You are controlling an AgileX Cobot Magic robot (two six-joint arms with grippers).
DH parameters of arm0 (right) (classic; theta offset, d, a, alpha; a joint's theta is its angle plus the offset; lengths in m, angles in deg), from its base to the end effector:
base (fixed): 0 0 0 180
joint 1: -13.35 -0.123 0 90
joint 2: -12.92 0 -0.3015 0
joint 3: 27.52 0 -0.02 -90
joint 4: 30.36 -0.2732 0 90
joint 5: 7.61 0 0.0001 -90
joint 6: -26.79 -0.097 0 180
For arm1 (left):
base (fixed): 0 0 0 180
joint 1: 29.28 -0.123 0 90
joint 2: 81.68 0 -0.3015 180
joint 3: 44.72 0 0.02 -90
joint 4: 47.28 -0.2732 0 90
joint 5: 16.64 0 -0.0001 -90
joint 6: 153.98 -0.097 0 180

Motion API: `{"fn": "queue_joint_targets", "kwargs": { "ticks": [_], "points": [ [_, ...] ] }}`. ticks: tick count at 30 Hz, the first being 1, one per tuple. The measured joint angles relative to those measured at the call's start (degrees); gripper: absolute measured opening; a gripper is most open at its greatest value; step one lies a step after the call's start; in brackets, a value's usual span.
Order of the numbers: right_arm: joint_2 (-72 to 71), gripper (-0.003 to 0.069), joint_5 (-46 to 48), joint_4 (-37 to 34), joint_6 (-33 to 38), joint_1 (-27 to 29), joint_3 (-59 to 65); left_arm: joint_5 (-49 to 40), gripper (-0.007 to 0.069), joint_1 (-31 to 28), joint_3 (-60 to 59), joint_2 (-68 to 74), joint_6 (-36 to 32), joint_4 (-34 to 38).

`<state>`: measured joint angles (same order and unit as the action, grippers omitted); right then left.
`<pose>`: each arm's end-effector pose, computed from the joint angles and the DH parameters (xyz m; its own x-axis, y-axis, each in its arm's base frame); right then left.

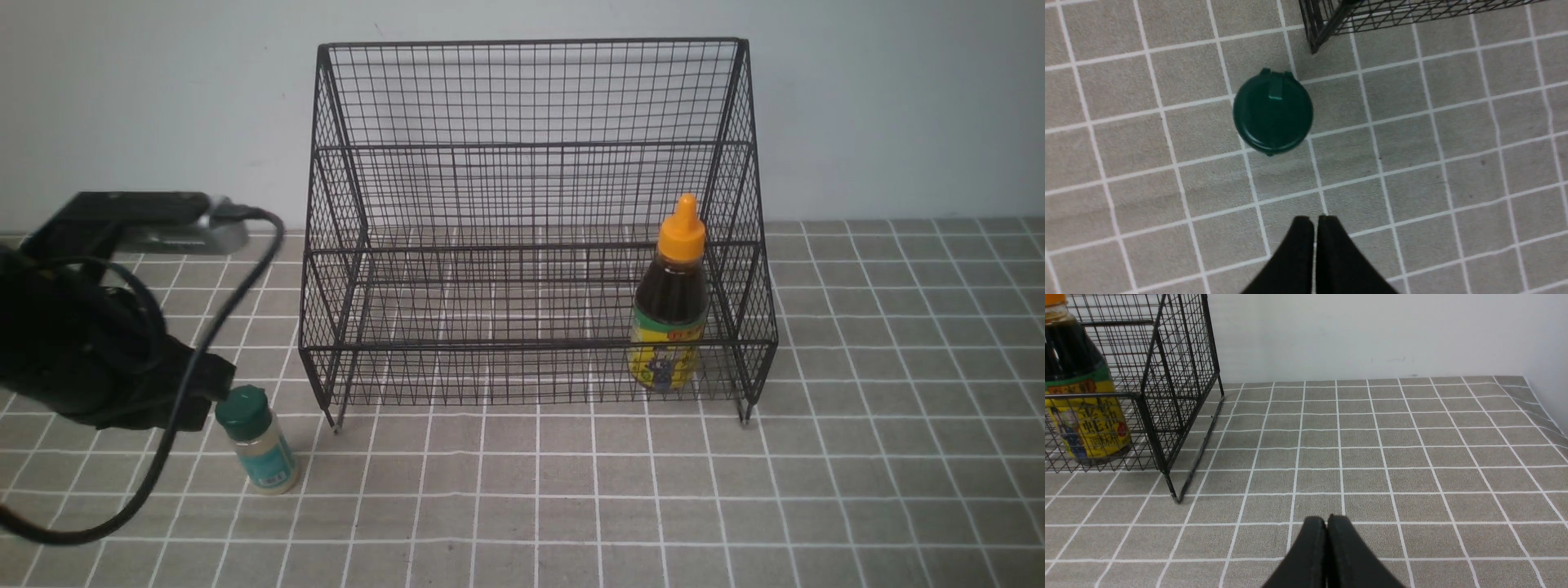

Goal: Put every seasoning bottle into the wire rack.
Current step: Use the left arm to grab the condiment bottle closest to it

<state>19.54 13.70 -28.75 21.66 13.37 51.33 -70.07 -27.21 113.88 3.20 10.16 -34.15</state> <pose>0.0641 -0.0010 0.1712 -0.2873 0.0634 -0.9557 0.0284 0.9979 0.0577 0.2742 -0.0276 0.2768 -0.9099 0.1689 -0.3788 0.2289 0.9661 -0.1191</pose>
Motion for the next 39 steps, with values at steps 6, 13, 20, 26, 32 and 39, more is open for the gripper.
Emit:
{"fn": "queue_joint_targets", "kwargs": {
  "ticks": [6, 13, 20, 26, 32, 39],
  "points": [
    [0.0, -0.0011, 0.0, 0.0, 0.0, 0.0, 0.0, 7.9, 0.0048, 4.0, 0.5, 2.4, -0.9, -3.5],
    [0.0, -0.0011, 0.0, 0.0, 0.0, 0.0, 0.0, 14.0, 0.0342, 6.0, 0.5, 6.7, -1.1, -5.2],
    [0.0, -0.0011, 0.0, 0.0, 0.0, 0.0, 0.0, 15.0, 0.0567, 6.0, 0.5, 11.5, -0.7, -6.8],
    [0.0, -0.0011, 0.0, 0.0, 0.0, 0.0, 0.0, 16.1, 0.0549, 6.0, 0.5, 15.6, -0.1, -6.9],
    [0.0, -0.0011, 0.0, 0.0, 0.0, 0.0, 0.0, 16.2, 0.0327, 6.0, 0.6, 17.1, 4.3, -7.2],
    [0.0, -0.0011, 0.0, 0.0, 0.0, 0.0, 0.0, 7.6, 0.0333, 6.0, 1.2, 14.2, 8.1, -10.2]
  ]
}}
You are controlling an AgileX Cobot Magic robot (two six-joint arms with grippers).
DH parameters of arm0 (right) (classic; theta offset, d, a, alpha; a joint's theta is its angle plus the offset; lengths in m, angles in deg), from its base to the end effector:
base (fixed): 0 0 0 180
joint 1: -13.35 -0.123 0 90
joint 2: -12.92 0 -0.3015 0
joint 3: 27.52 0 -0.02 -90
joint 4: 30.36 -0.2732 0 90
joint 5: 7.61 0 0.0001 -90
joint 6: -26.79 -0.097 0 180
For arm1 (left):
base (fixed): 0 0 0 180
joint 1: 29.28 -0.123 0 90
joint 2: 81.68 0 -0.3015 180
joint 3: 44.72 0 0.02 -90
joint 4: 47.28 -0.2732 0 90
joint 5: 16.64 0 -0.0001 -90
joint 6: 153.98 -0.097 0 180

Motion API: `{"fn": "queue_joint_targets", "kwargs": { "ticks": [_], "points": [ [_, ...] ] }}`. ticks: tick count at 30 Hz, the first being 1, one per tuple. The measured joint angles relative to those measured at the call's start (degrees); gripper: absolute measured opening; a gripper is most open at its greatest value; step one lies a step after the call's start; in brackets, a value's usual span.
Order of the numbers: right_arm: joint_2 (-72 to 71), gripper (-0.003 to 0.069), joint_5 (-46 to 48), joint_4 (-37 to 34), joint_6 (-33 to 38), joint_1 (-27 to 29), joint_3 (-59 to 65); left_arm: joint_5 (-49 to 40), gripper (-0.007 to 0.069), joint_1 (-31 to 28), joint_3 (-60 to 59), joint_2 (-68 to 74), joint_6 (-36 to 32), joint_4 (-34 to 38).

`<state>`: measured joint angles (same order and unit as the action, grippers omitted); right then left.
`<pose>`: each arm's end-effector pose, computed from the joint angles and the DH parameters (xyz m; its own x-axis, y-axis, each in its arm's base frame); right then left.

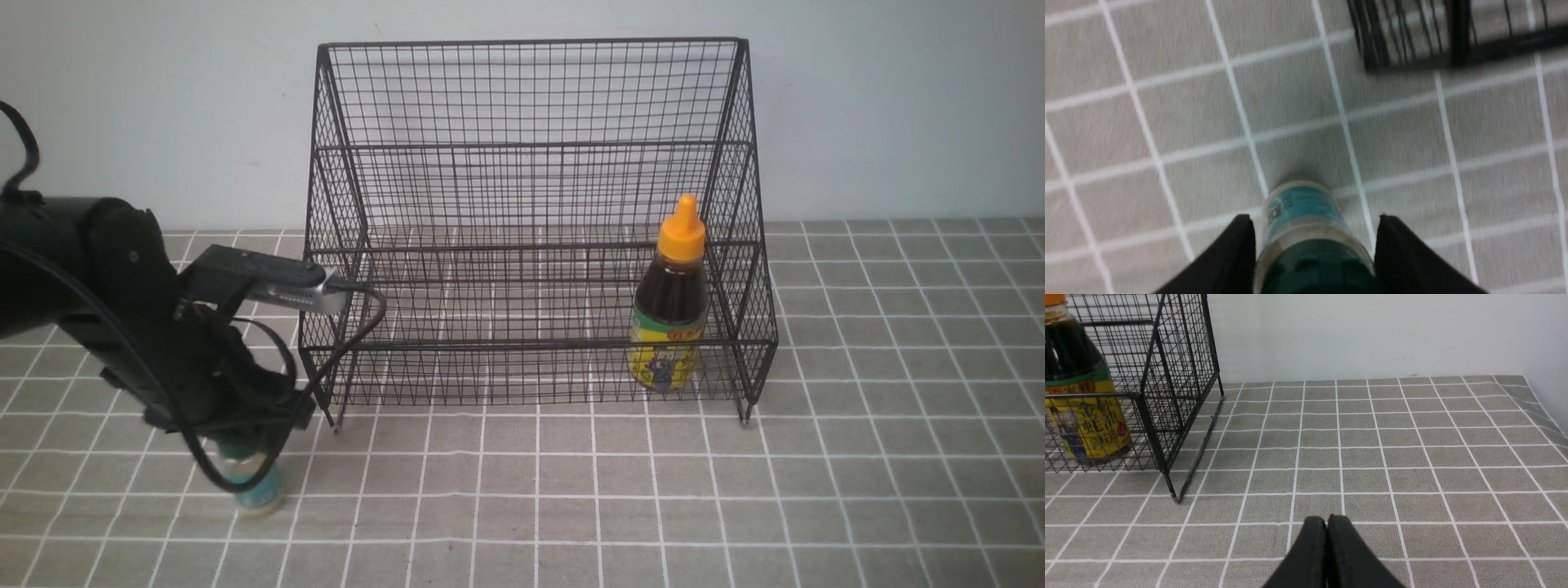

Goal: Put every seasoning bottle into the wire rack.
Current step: Use the left arm to grab the condiment bottle closest to it, then use the left arm to put the condiment bottle back on the shelf

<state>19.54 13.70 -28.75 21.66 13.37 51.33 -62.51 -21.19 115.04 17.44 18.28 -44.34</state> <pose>0.0641 -0.0010 0.1712 -0.2873 0.0634 -0.9557 0.0284 0.9979 0.0577 0.3167 -0.0486 0.2104 -0.9376 0.2334 -0.2578 0.2441 0.9697 -0.0101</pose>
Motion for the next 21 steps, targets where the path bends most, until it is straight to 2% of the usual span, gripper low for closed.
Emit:
{"fn": "queue_joint_targets", "kwargs": {
  "ticks": [7, 13, 21],
  "points": [
    [0.0, -0.0011, 0.0, 0.0, 0.0, 0.0, 0.0, -9.7, 0.0333, 0.0, 5.4, -10.6, 1.1, 0.3],
    [0.0, -0.0011, 0.0, 0.2, 0.0, 0.0, 0.0, -10.9, 0.0333, 0.0, 12.0, -15.2, 1.1, 5.8],
    [0.0, -0.0011, 0.0, 0.2, 0.0, 0.0, 0.0, -6.1, 0.0333, 0.5, 17.9, -9.9, 0.7, 10.9]
  ]
}}
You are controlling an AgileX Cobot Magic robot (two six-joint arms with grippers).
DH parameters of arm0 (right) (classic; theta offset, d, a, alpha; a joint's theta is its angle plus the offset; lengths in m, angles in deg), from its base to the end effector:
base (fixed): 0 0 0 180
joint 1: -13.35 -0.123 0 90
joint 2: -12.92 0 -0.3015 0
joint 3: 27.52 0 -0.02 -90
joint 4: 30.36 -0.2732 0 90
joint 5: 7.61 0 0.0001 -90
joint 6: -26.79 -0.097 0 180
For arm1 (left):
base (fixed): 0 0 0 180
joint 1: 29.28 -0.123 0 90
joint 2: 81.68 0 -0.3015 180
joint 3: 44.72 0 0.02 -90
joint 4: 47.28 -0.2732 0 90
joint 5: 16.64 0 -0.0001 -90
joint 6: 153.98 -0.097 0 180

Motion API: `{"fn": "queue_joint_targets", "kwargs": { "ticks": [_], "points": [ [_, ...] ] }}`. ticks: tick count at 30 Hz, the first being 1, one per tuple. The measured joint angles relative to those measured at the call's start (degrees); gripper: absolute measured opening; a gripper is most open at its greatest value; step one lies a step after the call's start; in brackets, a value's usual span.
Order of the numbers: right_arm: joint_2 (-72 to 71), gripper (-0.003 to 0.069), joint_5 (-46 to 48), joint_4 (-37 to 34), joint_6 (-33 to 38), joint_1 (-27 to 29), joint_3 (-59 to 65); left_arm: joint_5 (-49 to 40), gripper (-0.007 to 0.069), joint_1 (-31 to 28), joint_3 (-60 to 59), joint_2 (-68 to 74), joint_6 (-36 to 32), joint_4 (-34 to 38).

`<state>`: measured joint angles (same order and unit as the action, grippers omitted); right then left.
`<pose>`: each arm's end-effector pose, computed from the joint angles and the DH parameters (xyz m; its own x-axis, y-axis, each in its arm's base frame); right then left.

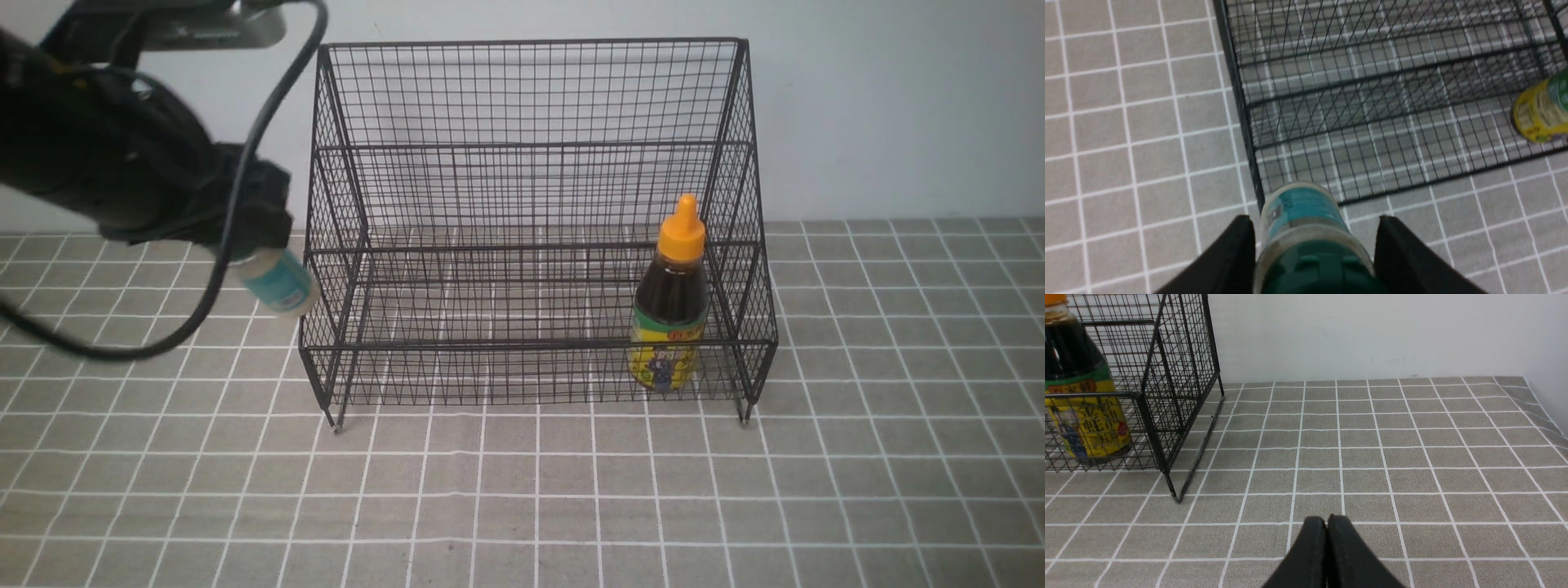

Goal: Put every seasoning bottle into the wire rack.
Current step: Use the left arm to put the condiment bottle back on the shelf

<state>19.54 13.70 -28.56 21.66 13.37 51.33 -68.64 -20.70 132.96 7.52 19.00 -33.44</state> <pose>0.0641 -0.0011 0.1712 -0.2873 0.0603 -0.9559 0.0286 0.9981 0.0544 0.3207 -0.0669 0.3614 -0.7935 0.0919 -0.6016 0.2373 0.9570 -0.1669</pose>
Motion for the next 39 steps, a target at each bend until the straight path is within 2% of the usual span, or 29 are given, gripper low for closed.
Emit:
{"fn": "queue_joint_targets", "kwargs": {
  "ticks": [9, 12, 19, 29, 30, 34, 39],
  "points": [
    [0.0, -0.0011, 0.0, 0.0, 0.0, 0.0, 0.0, 6.3, 0.0333, 6.8, 0.9, 9.3, -2.0, -1.3],
    [0.0, -0.0011, 0.0, 0.0, 0.0, 0.0, 0.0, 7.9, 0.0333, 8.4, 1.0, 13.1, -2.1, -3.9],
    [0.0, -0.0011, 0.0, 0.0, 0.0, 0.0, 0.0, 8.8, 0.0333, 9.9, 1.1, 18.7, -2.2, -7.3],
    [0.0, -0.0011, 0.0, 0.0, 0.0, 0.0, 0.0, 9.8, 0.0351, 10.2, 1.4, 21.0, -2.2, -8.7],
    [0.0, -0.0011, 0.0, 0.0, 0.0, 0.0, 0.0, 9.3, 0.0392, 10.2, 1.4, 21.2, -2.1, -8.8],
    [0.0, -0.0011, 0.0, 0.0, 0.0, 0.0, 0.0, 7.3, 0.0428, 10.3, 2.6, 21.5, -2.1, -8.9],
    [0.0, -0.0011, 0.0, 0.0, 0.0, 0.0, 0.0, -1.4, 0.0414, 10.3, 8.4, 21.1, -2.1, -9.4]
  ]
}}
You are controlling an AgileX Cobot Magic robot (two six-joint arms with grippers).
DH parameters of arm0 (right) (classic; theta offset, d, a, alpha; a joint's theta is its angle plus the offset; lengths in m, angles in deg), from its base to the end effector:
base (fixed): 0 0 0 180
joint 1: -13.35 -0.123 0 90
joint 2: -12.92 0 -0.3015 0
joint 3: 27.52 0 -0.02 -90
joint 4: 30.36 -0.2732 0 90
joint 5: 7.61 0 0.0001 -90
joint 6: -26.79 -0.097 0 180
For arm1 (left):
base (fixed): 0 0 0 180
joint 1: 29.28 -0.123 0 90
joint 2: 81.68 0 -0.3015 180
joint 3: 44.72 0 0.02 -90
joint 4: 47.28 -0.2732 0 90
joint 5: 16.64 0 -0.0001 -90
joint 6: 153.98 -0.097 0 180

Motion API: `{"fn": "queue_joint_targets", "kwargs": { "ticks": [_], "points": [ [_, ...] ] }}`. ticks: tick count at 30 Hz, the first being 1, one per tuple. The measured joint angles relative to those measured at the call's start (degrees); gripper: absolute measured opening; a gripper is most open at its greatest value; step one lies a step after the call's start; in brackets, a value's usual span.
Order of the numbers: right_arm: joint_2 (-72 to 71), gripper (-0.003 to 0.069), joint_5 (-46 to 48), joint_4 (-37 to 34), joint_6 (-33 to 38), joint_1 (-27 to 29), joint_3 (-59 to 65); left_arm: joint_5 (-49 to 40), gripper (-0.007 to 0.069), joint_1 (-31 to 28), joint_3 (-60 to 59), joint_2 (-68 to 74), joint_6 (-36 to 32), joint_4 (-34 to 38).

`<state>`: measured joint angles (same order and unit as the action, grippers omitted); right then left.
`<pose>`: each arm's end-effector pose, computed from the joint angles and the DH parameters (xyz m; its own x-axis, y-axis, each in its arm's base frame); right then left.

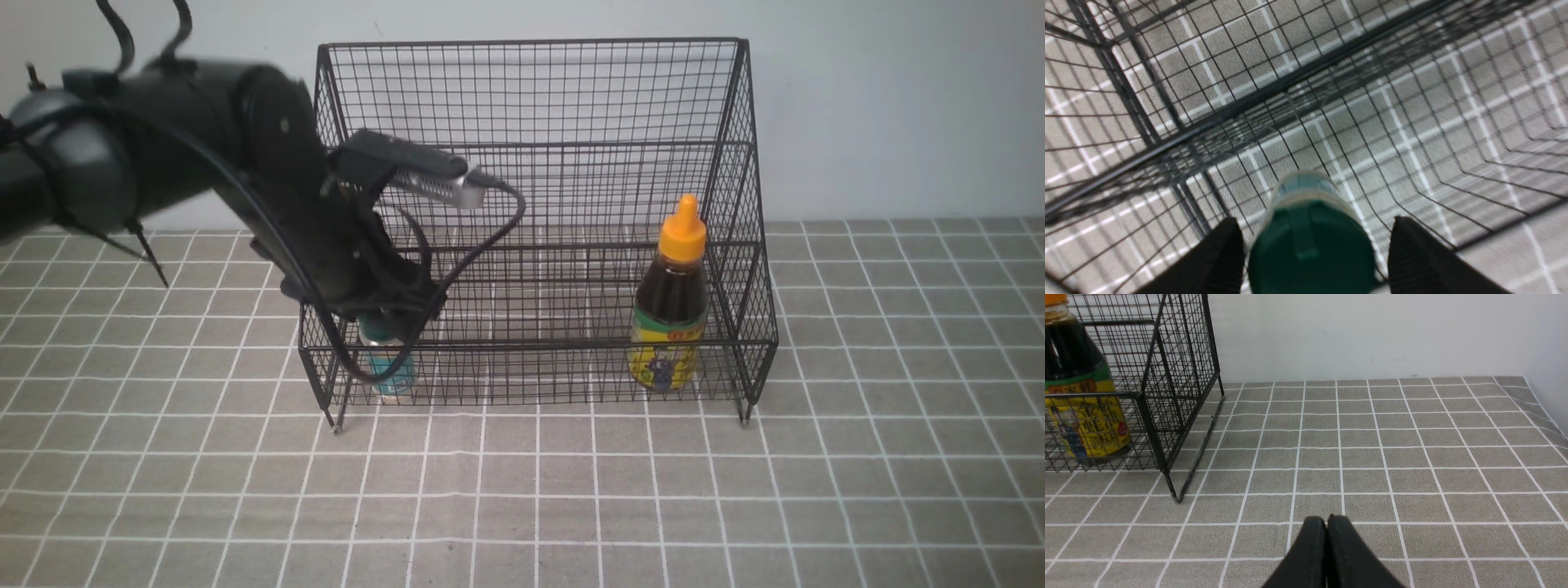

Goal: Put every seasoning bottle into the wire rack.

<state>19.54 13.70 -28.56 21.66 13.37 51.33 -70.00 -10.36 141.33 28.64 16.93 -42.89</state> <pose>0.0641 -0.0011 0.1712 -0.2873 0.0603 -0.9559 0.0286 0.9981 0.0544 0.3871 -0.1390 0.2683 -0.8298 0.4033 -0.3859 0.4421 0.8969 -0.0134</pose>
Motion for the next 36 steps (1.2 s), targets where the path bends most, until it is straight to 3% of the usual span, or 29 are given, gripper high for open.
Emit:
{"fn": "queue_joint_targets", "kwargs": {
  "ticks": [3, 7, 11, 16, 23, 29, 36],
  "points": [
    [0.0, -0.0011, 0.0, 0.0, 0.0, 0.0, 0.0, -4.4, 0.0347, 0.0, 3.3, -1.7, 0.5, -0.9],
    [0.0, -0.0011, 0.0, 0.0, 0.0, 0.0, 0.0, -8.4, 0.0136, 0.0, 5.9, -7.8, 2.5, -3.1],
    [0.0, -0.0011, 0.0, 0.0, 0.0, 0.0, 0.0, -12.2, 0.0008, 0.0, 6.1, -16.2, 5.6, -6.0],
    [0.0, -0.0011, 0.0, 0.0, 0.0, 0.0, 0.0, -12.0, -0.0007, 0.0, 1.7, -27.2, 8.5, -6.7],
    [0.0, -0.0011, 0.0, 0.0, 0.0, 0.0, 0.0, -1.6, -0.0007, 0.0, -16.9, -48.1, 11.8, -6.7],
    [0.0, -0.0011, 0.0, 0.0, 0.0, 0.0, 0.0, -3.3, -0.0007, 0.0, -27.5, -58.3, 12.2, -6.7],
    [0.0, -0.0011, 0.0, 0.0, 0.0, 0.0, 0.0, -7.7, -0.0007, 0.0, -29.9, -64.3, 12.6, -6.7]
  ]
}}
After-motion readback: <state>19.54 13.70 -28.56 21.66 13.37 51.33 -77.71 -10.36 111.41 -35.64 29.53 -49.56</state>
